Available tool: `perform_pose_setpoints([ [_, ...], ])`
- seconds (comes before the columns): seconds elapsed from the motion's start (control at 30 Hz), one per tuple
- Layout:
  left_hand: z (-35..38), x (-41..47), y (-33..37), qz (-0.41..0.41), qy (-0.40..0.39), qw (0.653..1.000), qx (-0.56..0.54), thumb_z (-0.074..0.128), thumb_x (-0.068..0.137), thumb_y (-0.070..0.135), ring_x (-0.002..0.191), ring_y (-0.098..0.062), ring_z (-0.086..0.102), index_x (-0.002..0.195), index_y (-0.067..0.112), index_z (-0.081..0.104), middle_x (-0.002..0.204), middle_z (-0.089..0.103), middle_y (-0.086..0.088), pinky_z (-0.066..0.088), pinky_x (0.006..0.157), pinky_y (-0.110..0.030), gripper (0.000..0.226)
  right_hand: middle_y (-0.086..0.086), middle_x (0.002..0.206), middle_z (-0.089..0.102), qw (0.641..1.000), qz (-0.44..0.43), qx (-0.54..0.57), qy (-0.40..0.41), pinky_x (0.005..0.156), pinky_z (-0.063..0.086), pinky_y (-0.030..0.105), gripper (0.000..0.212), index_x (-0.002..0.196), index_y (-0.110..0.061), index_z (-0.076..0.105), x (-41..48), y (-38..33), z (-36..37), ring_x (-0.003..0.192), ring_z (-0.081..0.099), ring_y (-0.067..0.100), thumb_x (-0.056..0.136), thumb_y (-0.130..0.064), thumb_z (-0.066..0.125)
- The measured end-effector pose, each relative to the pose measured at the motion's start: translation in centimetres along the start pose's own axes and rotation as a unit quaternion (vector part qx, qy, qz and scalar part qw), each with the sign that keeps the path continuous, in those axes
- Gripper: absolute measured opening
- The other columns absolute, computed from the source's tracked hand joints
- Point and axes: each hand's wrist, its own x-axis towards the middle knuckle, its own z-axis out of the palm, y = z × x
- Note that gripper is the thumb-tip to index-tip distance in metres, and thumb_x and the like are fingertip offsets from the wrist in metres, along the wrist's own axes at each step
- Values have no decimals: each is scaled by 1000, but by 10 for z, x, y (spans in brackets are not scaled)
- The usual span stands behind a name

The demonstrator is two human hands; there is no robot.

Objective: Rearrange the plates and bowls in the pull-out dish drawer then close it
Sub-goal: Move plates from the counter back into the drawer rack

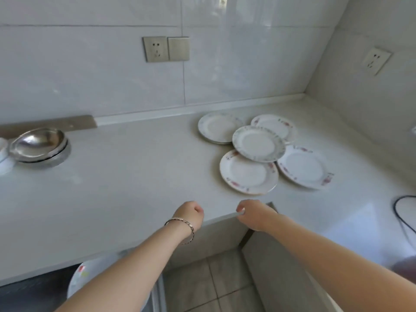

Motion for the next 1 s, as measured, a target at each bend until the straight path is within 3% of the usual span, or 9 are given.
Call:
perform_pose_setpoints([
  [0.07,12,12,26,-19,10,999,-30,39,88,12,92,-29,70,67,22,50,82,65,-8,49,72,-30,26,4,140,46,999,16,29,17,99,42,32,40,133,-20,47,9,28,-22,124,50,25,94,-21,41],
  [0.17,23,28,55,-39,17,998,-56,36,89,10,82,-28,69,72,20,51,71,58,-3,42,69,-25,26,2,134,52,998,29,46,37,91,46,30,38,129,-22,51,26,60,-46,116,56,23,92,-20,42],
  [0.37,35,76,92,-50,10,997,-58,34,93,13,91,-28,72,86,16,51,88,59,-6,44,72,-26,18,3,130,56,995,48,56,64,85,45,27,34,123,-20,55,69,99,-85,114,57,22,92,-20,42],
  [0.47,35,102,110,-53,0,997,-57,35,92,11,79,-25,66,93,15,51,88,59,-7,45,70,-25,17,3,130,56,994,65,58,61,92,47,31,34,123,-20,56,98,108,-100,117,55,23,92,-21,43],
  [0.57,31,132,135,-42,-18,997,-54,37,91,8,77,-23,61,103,12,55,92,59,-8,43,56,-22,22,4,126,59,990,82,74,85,94,47,32,32,119,-20,58,127,116,-119,116,56,24,91,-22,43],
  [0.77,34,197,178,-64,-60,993,-75,48,89,13,84,-23,61,136,10,37,103,51,-7,51,87,-34,48,6,127,58,975,146,114,122,88,48,31,40,129,-19,51,186,141,-161,111,59,25,89,-19,45],
  [0.87,44,225,193,-118,-61,976,-173,57,87,13,84,-22,56,121,8,42,101,55,-9,50,80,-34,37,8,135,51,966,177,134,129,91,46,32,47,139,-16,41,214,155,-171,118,55,25,92,-19,45],
  [0.93,51,239,203,-189,-71,944,-261,56,88,6,66,-21,50,96,5,47,81,51,-6,44,61,-30,12,11,138,48,960,198,150,126,94,45,35,51,142,-14,35,234,162,-176,122,52,27,93,-22,46],
  [1.0,61,254,206,-221,-87,923,-303,53,90,3,56,-19,45,92,4,50,71,47,-6,38,52,-28,4,17,136,48,951,215,186,123,95,45,38,54,142,-10,31,254,168,-180,121,51,32,91,-21,46],
])
